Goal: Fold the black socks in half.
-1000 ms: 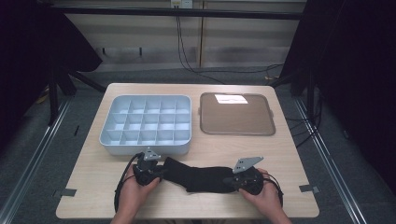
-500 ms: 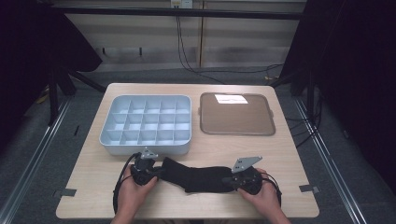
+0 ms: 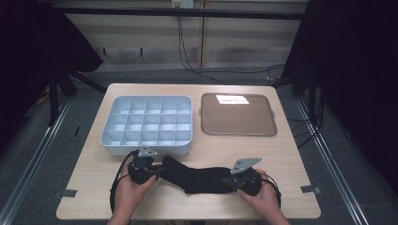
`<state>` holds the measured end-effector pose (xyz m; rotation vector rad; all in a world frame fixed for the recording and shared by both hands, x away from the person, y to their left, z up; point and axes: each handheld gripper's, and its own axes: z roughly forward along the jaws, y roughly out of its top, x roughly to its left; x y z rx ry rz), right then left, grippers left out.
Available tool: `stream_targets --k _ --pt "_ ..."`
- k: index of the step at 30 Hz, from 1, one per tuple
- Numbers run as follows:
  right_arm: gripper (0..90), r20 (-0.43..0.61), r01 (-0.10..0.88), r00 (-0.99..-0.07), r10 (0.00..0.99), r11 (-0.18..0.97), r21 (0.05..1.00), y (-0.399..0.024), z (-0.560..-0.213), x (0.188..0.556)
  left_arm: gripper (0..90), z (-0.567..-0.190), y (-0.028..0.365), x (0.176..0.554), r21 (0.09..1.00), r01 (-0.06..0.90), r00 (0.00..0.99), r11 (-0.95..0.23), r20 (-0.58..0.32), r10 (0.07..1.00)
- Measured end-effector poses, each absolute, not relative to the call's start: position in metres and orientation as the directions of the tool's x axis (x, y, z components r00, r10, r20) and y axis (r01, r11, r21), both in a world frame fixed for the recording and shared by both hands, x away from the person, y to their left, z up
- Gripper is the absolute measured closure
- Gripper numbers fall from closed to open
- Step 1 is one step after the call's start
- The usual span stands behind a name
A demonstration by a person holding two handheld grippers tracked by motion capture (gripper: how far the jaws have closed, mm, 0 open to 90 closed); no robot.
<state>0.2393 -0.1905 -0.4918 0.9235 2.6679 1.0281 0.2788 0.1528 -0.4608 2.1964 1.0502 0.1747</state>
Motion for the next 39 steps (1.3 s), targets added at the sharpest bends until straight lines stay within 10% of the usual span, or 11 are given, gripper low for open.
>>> stream_targets --k 39 --pt "90.0 0.094 0.478 -0.818 0.568 0.579 0.66 -0.165 -0.493 0.244 78.1 -0.431 0.144 0.274 0.66 0.595 0.71 -0.459 -0.163 0.685"
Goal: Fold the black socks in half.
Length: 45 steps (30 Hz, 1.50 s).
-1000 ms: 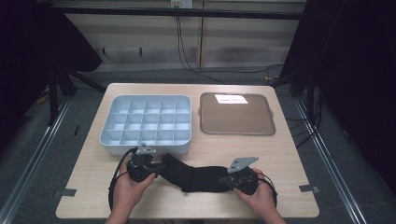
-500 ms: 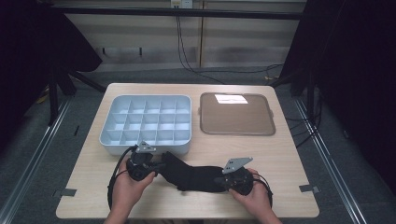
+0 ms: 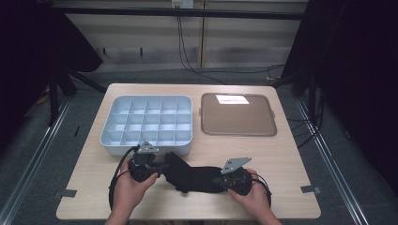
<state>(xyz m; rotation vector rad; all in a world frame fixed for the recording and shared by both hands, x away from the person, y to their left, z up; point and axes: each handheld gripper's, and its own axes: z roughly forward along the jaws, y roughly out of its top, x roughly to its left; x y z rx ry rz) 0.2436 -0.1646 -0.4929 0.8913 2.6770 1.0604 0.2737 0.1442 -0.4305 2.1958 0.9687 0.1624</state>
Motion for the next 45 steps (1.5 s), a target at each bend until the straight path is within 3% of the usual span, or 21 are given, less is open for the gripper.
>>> stream_targets --k 15,18,33,45 --pt "90.0 0.127 0.489 -0.816 0.564 0.556 0.672 -0.153 -0.495 0.247 78.1 -0.429 0.118 0.274 0.668 0.573 0.743 -0.475 -0.179 0.645" --pt "90.0 0.077 0.447 -0.837 0.542 0.596 0.667 -0.148 -0.493 0.246 78.1 -0.429 0.112 0.275 0.66 0.565 0.756 -0.495 -0.174 0.631" --pt "90.0 0.069 0.433 -0.846 0.529 0.606 0.667 -0.146 -0.493 0.245 78.0 -0.436 0.074 0.272 0.64 0.533 0.795 -0.553 -0.157 0.586" --pt "90.0 0.081 0.445 -0.83 0.552 0.568 0.692 -0.159 -0.48 0.246 78.0 -0.436 0.071 0.273 0.636 0.534 0.797 -0.557 -0.16 0.583"
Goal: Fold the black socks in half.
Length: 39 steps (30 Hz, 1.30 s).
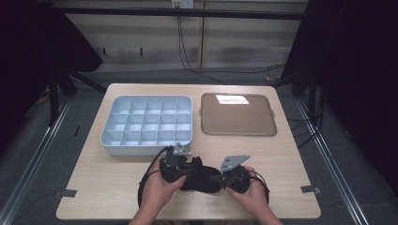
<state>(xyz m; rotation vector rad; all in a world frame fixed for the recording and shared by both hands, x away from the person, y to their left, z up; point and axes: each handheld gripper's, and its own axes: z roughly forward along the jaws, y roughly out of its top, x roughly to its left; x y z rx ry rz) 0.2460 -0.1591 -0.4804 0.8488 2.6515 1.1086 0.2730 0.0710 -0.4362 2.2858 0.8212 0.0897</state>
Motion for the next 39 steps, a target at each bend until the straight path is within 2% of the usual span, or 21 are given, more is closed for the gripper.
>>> stream_targets --k 6,12,29,39 --pt "90.0 0.094 0.464 -0.805 0.586 0.522 0.716 -0.185 -0.469 0.247 77.9 -0.44 0.074 0.273 0.632 0.546 0.789 -0.549 -0.169 0.59" --pt "90.0 0.1 0.488 -0.802 0.589 0.549 0.678 -0.199 -0.473 0.244 77.9 -0.439 0.073 0.273 0.633 0.549 0.788 -0.546 -0.174 0.59" --pt "90.0 0.107 0.5 -0.807 0.58 0.578 0.645 -0.186 -0.485 0.249 77.3 -0.44 0.052 0.27 0.629 0.534 0.812 -0.566 -0.195 0.549" --pt "90.0 0.094 0.496 -0.807 0.583 0.583 0.644 -0.184 -0.487 0.251 76.7 -0.451 0.033 0.269 0.583 0.536 0.826 -0.611 -0.212 0.523"
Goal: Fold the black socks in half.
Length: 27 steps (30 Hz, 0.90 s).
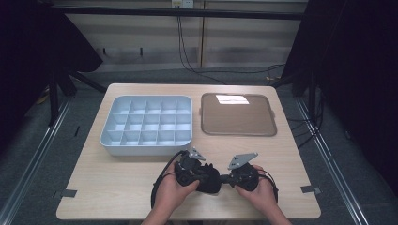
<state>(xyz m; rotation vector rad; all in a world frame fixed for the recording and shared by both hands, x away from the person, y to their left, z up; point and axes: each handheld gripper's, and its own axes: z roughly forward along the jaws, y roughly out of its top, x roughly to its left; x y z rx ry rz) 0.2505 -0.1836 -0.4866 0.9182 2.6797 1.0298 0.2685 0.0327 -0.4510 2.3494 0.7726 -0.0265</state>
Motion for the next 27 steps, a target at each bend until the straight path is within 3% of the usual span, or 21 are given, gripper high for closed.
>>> stream_targets --k 13,18,24,27 --pt "90.0 0.089 0.489 -0.811 0.579 0.587 0.646 -0.181 -0.489 0.252 72.3 -0.46 0.025 0.266 0.581 0.539 0.829 -0.61 -0.239 0.506" --pt "90.0 0.088 0.489 -0.812 0.577 0.591 0.641 -0.182 -0.488 0.252 66.7 -0.457 0.028 0.267 0.59 0.549 0.822 -0.592 -0.253 0.51" --pt "90.0 0.089 0.489 -0.812 0.576 0.59 0.643 -0.182 -0.488 0.252 53.6 -0.448 0.037 0.27 0.59 0.583 0.799 -0.559 -0.292 0.525" --pt "90.0 0.091 0.491 -0.812 0.577 0.589 0.642 -0.182 -0.488 0.252 52.1 -0.442 0.046 0.272 0.598 0.593 0.788 -0.54 -0.295 0.54"
